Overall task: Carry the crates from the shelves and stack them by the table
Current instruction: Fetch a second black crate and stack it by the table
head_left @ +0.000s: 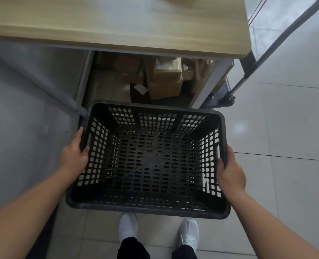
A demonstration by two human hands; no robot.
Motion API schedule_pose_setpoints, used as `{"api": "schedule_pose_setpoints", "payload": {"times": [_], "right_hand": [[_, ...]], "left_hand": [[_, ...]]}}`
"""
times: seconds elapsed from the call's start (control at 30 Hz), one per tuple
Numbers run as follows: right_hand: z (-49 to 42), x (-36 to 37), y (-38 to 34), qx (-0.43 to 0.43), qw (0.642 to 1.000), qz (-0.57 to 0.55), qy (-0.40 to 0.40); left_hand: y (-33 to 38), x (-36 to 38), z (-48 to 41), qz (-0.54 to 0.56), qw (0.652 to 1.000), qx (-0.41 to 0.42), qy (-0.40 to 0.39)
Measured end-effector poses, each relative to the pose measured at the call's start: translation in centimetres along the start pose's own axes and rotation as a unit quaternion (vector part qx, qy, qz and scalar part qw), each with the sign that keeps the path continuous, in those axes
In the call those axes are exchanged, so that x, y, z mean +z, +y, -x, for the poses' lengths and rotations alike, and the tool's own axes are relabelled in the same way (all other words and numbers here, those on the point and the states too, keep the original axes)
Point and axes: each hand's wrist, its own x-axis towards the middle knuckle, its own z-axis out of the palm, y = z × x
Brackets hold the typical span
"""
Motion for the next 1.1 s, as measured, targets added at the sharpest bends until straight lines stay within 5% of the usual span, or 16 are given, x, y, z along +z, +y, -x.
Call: {"api": "schedule_pose_setpoints", "payload": {"times": [1.1], "right_hand": [[-0.3,0.8,-1.0,-0.018,0.998,0.052,-0.029]], "left_hand": [[-3.2,0.9,-1.1,-0.026,0.998,-0.046,-0.033]]}}
